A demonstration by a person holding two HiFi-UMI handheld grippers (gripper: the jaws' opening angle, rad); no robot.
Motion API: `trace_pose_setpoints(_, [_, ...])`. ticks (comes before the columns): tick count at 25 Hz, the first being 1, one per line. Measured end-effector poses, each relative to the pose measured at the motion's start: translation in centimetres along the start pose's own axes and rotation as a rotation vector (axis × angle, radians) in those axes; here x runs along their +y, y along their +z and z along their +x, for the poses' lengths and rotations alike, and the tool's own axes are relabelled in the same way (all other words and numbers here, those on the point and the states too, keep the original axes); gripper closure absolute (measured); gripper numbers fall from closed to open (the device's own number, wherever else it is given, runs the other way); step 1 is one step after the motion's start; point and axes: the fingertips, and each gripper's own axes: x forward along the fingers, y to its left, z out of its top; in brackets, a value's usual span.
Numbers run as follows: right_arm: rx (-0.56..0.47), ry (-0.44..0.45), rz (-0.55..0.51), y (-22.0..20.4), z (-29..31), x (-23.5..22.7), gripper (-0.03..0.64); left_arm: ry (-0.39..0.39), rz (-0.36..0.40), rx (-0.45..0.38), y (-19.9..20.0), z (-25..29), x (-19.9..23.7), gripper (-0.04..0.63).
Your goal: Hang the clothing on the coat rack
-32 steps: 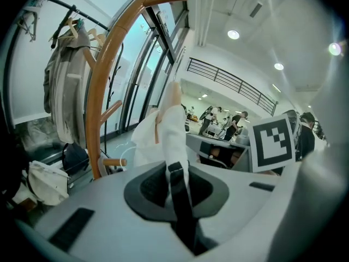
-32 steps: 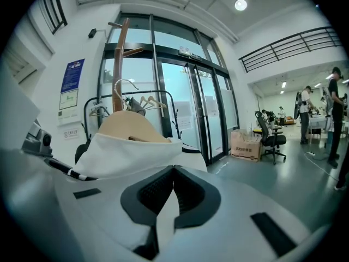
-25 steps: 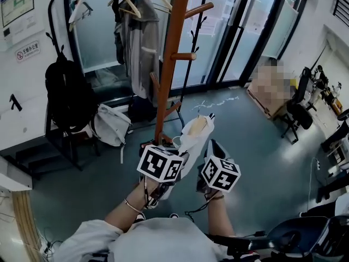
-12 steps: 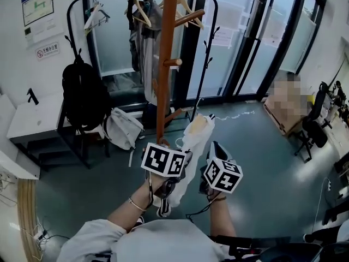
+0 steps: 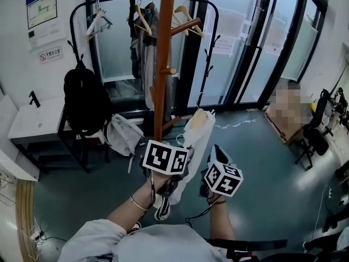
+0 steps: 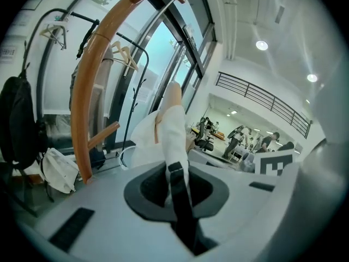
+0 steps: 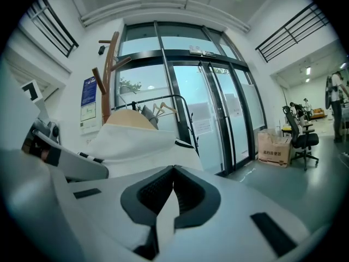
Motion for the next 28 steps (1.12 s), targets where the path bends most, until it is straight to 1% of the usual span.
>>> trace_pose_setpoints(7, [-0.033, 0.013, -0.037, 2.1, 0.4, 0.5, 0.594, 0.014, 0.039, -0.049, 3.2, -0.6, -0.4, 0.561])
trace_pose_setpoints(13, [-0.07, 0.023, -0.063, 4.5, 0.3, 0.9, 0.594, 0.023, 0.049, -0.097, 6.1, -1.7, -0.6, 0.561])
trace_pose_setpoints(24, [-0.071, 0.065, -0.082, 5.5, 0.8, 2.2, 0.594, 0.053, 0.079, -0.172, 9.3, -3.5, -1.1, 0.561])
trace_pose_setpoints(28, [-0.067, 0.101, -0.061, 6.0, 0.9, 3.0, 0.594, 0.069, 0.09, -0.19, 10.3, -4.2, -1.1, 0.561])
